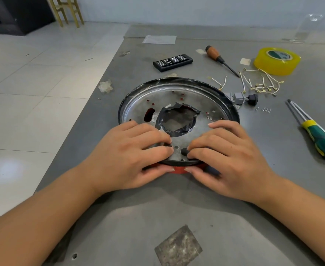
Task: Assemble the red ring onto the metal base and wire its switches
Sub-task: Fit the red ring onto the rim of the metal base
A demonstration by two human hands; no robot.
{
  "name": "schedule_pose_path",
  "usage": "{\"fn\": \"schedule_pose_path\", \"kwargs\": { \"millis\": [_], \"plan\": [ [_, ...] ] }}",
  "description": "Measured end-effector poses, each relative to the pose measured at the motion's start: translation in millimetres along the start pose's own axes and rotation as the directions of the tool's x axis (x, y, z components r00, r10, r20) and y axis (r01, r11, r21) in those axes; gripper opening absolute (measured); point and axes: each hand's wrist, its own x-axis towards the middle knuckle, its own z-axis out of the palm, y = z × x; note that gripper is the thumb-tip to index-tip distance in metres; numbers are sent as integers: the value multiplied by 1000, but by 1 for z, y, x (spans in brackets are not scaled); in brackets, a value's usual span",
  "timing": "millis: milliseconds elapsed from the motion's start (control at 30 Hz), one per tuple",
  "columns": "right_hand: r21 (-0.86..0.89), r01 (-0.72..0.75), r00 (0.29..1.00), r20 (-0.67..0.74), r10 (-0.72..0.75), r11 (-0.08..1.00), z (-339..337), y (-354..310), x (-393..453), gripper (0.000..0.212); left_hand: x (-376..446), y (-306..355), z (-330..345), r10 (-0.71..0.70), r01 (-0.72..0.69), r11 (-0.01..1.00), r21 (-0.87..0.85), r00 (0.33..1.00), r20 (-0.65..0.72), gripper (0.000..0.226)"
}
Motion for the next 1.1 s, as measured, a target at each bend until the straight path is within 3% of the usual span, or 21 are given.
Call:
{"fn": "schedule_pose_path", "kwargs": {
  "millis": [200, 500, 733, 1100],
  "plan": [
    [6, -60, 998, 29, 59, 998, -5, 1, 0, 17, 2, 13, 1, -79, 79, 996, 45, 997, 4, 35],
    [23, -37, 998, -49, 38, 999, 0, -11, 1, 10, -2, 5, -11, 10, -10, 998, -58, 1000, 0, 21],
    [12, -15, 998, -62, 16, 1000, 4, -17, 3, 18, -6, -1, -18, -17, 18, 995, -96, 1000, 13, 19],
    [19, -34, 998, -54, 35, 999, -1, -16, 5, 10, -5, -1, -13, -6, 5, 997, -83, 1000, -14, 18]
  ]
}}
